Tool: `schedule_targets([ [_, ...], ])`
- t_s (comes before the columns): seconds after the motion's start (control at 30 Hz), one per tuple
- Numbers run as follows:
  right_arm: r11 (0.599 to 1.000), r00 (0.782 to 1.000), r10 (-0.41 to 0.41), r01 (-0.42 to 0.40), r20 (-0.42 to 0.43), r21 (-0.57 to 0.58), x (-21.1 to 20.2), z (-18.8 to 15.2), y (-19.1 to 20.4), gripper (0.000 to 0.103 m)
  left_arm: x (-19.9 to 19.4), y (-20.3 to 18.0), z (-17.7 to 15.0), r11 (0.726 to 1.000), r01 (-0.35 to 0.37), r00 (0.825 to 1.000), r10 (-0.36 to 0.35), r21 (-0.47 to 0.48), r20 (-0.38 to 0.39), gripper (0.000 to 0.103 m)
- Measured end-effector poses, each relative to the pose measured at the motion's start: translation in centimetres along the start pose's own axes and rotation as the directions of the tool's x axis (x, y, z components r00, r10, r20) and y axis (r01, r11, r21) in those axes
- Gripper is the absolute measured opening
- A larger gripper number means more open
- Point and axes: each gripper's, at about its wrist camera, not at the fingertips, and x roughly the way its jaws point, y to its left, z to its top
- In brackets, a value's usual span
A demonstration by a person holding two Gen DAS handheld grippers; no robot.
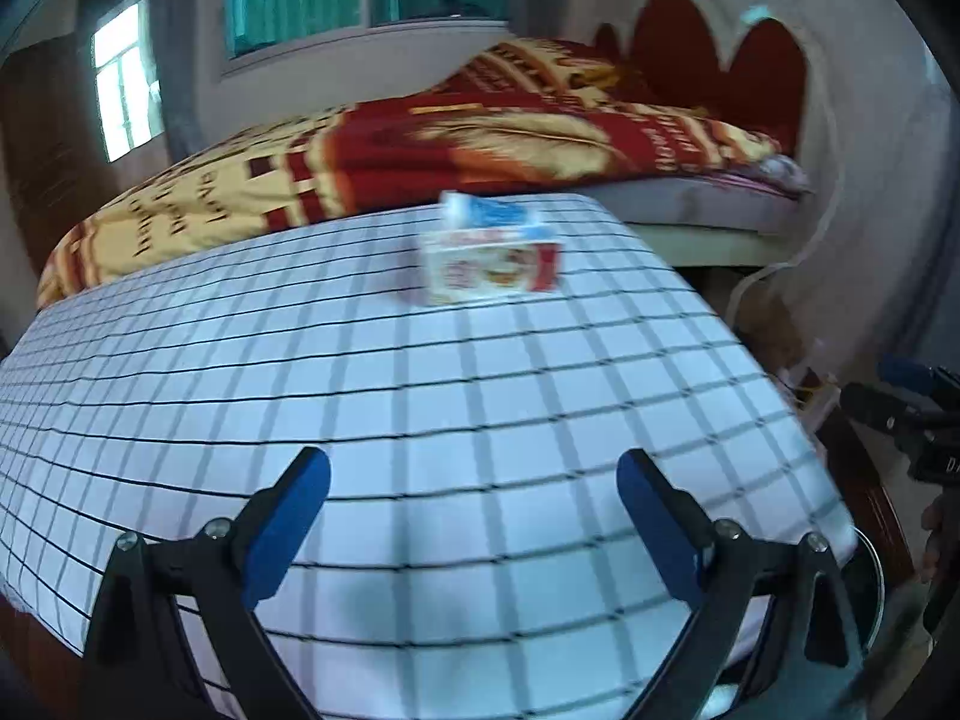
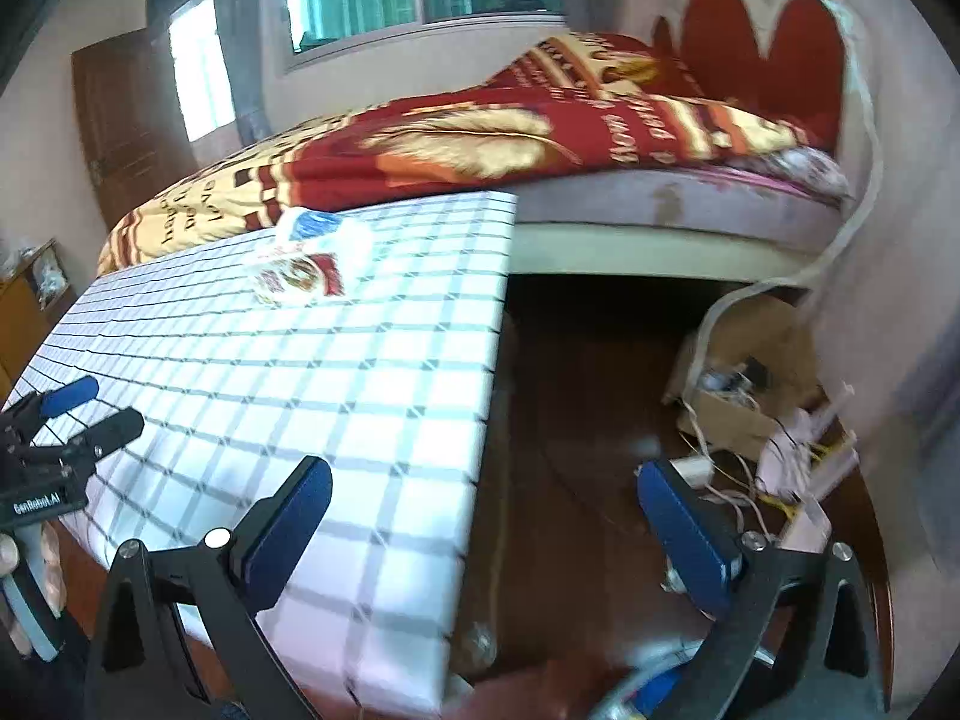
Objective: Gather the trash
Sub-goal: 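Move both tools back toward the table, then grasp the milk carton with the right tool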
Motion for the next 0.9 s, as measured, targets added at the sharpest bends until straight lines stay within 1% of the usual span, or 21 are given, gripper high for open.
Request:
schedule_targets([
  [0.1, 1.000, 1.000, 0.007, -0.007, -0.003, -0.030, 3.0, 2.7, 1.8, 0.103, 1.1, 1.8, 0.7, 0.999, -0.025, 1.000, 0.025, -0.030, -0.005, 0.097],
  [0.3, 0.998, 1.000, -0.001, -0.001, -0.023, -0.060, 9.4, 7.5, 4.0, 0.103, 2.9, 4.0, 1.7, 0.996, -0.071, 0.997, 0.070, -0.053, -0.013, 0.097],
  [0.43, 0.996, 0.999, -0.011, 0.007, -0.053, -0.085, 13.5, 9.6, 5.0, 0.103, 4.3, 5.8, 2.7, 0.992, -0.099, 0.995, 0.099, -0.082, -0.016, 0.097],
  [0.53, 0.995, 0.996, -0.037, 0.029, -0.080, -0.090, 16.4, 10.7, 5.2, 0.103, 5.4, 6.9, 3.5, 0.988, -0.118, 0.993, 0.117, -0.099, -0.024, 0.097],
  [0.63, 0.996, 0.989, -0.055, 0.045, -0.139, -0.071, 19.1, 11.4, 5.2, 0.103, 6.1, 7.6, 4.0, 0.986, -0.133, 0.991, 0.131, -0.105, -0.029, 0.097],
  [0.7, 0.996, 0.990, -0.065, 0.057, -0.127, -0.068, 19.7, 12.2, 5.7, 0.103, 6.5, 8.0, 4.3, 0.984, -0.144, 0.989, 0.141, -0.106, -0.034, 0.097],
  [0.77, 0.993, 0.990, -0.058, 0.044, -0.130, -0.112, 19.9, 12.5, 7.4, 0.103, 6.8, 8.5, 4.5, 0.982, -0.154, 0.988, 0.150, -0.109, -0.037, 0.097],
  [0.8, 0.990, 0.990, -0.043, 0.024, -0.131, -0.142, 20.0, 12.5, 8.8, 0.103, 7.0, 8.7, 4.5, 0.981, -0.158, 0.987, 0.154, -0.110, -0.041, 0.097],
  [0.83, 0.987, 0.991, -0.023, 0.001, -0.132, -0.162, 20.1, 12.5, 9.9, 0.103, 7.2, 9.0, 4.6, 0.980, -0.161, 0.987, 0.157, -0.114, -0.045, 0.097],
  [0.9, 0.968, 0.991, 0.036, -0.067, -0.132, -0.242, 20.0, 12.1, 13.4, 0.103, 7.1, 9.7, 4.5, 0.976, -0.173, 0.985, 0.168, -0.131, -0.048, 0.097],
])
